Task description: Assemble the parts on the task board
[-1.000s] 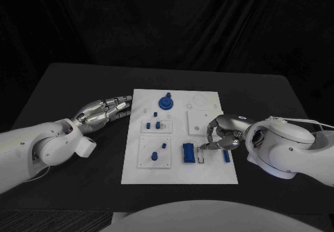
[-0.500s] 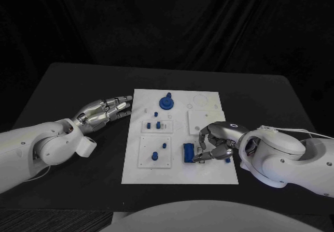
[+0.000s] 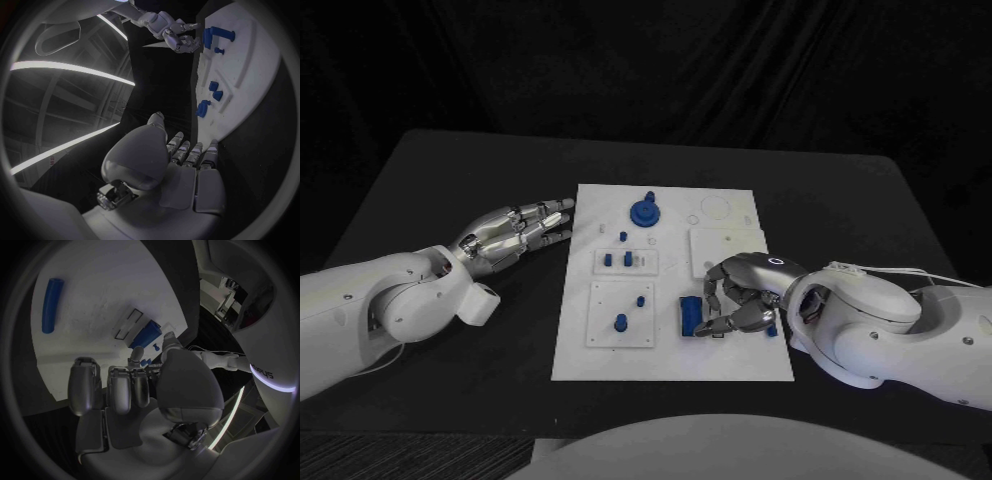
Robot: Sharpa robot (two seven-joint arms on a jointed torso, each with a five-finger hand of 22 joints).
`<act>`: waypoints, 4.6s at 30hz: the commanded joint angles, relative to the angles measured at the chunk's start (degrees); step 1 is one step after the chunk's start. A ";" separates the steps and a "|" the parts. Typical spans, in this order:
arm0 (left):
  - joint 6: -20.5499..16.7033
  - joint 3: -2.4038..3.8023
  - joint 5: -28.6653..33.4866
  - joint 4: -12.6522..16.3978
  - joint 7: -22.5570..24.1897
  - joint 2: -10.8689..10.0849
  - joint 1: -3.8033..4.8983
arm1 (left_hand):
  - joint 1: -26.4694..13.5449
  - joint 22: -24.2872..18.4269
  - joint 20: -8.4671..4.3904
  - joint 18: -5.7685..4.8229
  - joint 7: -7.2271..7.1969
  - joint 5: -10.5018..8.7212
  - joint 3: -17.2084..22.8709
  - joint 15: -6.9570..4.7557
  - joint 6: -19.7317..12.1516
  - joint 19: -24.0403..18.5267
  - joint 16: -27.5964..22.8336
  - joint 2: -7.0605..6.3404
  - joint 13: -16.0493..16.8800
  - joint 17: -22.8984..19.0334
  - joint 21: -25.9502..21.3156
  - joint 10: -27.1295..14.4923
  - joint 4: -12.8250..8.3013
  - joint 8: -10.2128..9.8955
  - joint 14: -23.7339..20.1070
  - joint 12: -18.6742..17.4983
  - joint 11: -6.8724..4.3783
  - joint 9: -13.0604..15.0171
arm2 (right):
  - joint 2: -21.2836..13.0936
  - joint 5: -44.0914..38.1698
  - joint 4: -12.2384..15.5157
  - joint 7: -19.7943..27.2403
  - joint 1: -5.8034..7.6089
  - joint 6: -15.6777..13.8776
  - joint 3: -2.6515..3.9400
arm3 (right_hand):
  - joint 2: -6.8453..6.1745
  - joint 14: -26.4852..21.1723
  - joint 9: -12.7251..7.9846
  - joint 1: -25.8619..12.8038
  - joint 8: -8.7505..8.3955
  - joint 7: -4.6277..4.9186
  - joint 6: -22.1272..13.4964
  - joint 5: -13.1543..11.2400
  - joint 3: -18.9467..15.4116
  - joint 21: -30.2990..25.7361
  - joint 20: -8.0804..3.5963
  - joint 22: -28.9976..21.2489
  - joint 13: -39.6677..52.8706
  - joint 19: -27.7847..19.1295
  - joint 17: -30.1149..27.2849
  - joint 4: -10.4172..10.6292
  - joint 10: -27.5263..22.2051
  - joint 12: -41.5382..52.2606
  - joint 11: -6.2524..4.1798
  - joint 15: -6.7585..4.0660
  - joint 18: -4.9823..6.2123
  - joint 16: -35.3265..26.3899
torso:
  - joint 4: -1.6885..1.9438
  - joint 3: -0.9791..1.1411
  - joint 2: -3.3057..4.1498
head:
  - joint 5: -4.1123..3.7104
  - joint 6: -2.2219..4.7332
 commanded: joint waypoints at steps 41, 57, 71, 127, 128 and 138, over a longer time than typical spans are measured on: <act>0.62 0.04 0.32 0.24 0.50 -0.33 -0.41 | 0.78 0.06 -0.15 -0.62 0.49 0.38 0.28 -0.06 0.04 0.44 0.42 0.09 0.08 0.09 0.40 0.07 -0.06 0.18 0.16 0.23 0.71 0.07 | -7.14 13.87 0.33 -2.68 4.93 -5.52 0.02 | 6.37 5.32 -13.71 -0.90 -22.00 1.61 8.20 19.10 -2.47 -0.64 0.15 11.43 15.08 1.45 11.91 -0.72 5.85 0.15 1.29 1.30 -0.30 -0.35 | 0.02 -0.12 -0.08 | -0.04 -0.01; 0.07 0.04 0.32 0.38 0.47 -0.23 -0.42 | 0.82 0.10 -0.15 -0.63 0.56 0.40 0.29 -0.06 0.24 0.49 0.45 0.08 0.11 0.11 0.44 0.16 -0.06 0.25 0.19 0.26 0.69 0.10 | -9.09 12.12 -3.79 -13.65 7.89 14.55 -0.02 | 8.14 4.51 -28.77 6.16 -37.68 1.81 20.58 15.69 1.08 -4.17 0.76 10.44 15.08 0.35 7.28 -2.77 5.85 0.15 1.12 0.76 0.34 -1.95 | 0.03 -0.01 -0.05 | -0.44 -0.01; 0.27 0.04 0.32 0.11 0.47 0.06 -0.42 | 0.85 0.10 -0.14 -0.64 0.61 0.42 0.30 -0.06 0.26 0.50 0.46 0.08 0.11 0.11 0.45 0.18 -0.05 0.26 0.20 0.26 0.67 0.10 | -8.77 8.93 -2.60 -14.00 7.24 15.29 -0.04 | 7.12 4.68 -30.02 2.87 -39.42 1.72 23.20 7.32 1.46 -2.75 0.47 10.97 15.08 1.08 8.07 -0.70 5.85 0.15 1.06 0.52 -0.03 -1.62 | 0.00 0.03 0.02 | -0.52 -0.01; 0.79 0.04 0.32 -0.13 0.04 0.21 -0.96 | 1.10 0.01 -0.14 -0.71 0.67 0.58 0.46 -0.03 0.05 0.44 0.43 0.18 0.11 0.09 0.42 0.20 -0.15 0.18 0.15 0.25 0.91 0.06 | -6.84 17.87 -1.67 -9.38 0.96 7.97 -0.02 | 1.34 4.49 -32.16 3.54 -44.29 3.65 21.34 29.43 34.33 -4.12 1.59 10.61 15.08 0.53 7.19 -14.38 5.85 0.15 2.60 1.78 0.27 -1.75 | 0.00 0.01 -0.06 | 0.00 -0.01; 0.79 0.04 0.32 -0.14 0.02 0.22 -0.97 | 1.10 0.01 -0.14 -0.71 0.67 0.58 0.46 -0.03 0.05 0.44 0.43 0.18 0.11 0.09 0.42 0.20 -0.15 0.18 0.15 0.25 0.91 0.06 | -6.93 18.72 -1.48 -9.20 0.98 7.60 -0.02 | 1.34 4.50 -32.14 3.36 -44.31 3.67 21.25 29.48 34.56 -4.11 1.59 10.61 15.08 0.54 7.25 -14.47 5.85 0.15 2.60 1.79 0.26 -1.73 | -0.01 0.02 -0.07 | -0.03 -0.01; 0.89 0.04 0.32 -0.21 -0.19 0.32 -1.05 | 1.15 0.00 -0.14 -0.73 0.64 0.61 0.50 -0.03 0.00 0.44 0.43 0.22 0.11 0.09 0.42 0.20 -0.17 0.16 0.15 0.25 0.97 0.05 | -6.24 30.22 -0.65 -7.81 2.39 4.85 0.01 | 1.45 4.51 -31.80 1.27 -44.19 3.71 20.81 28.12 35.67 -4.31 1.67 10.53 15.08 0.47 7.25 -14.90 5.85 0.15 2.63 1.89 0.32 -1.70 | 0.04 0.01 -0.03 | -0.16 -0.01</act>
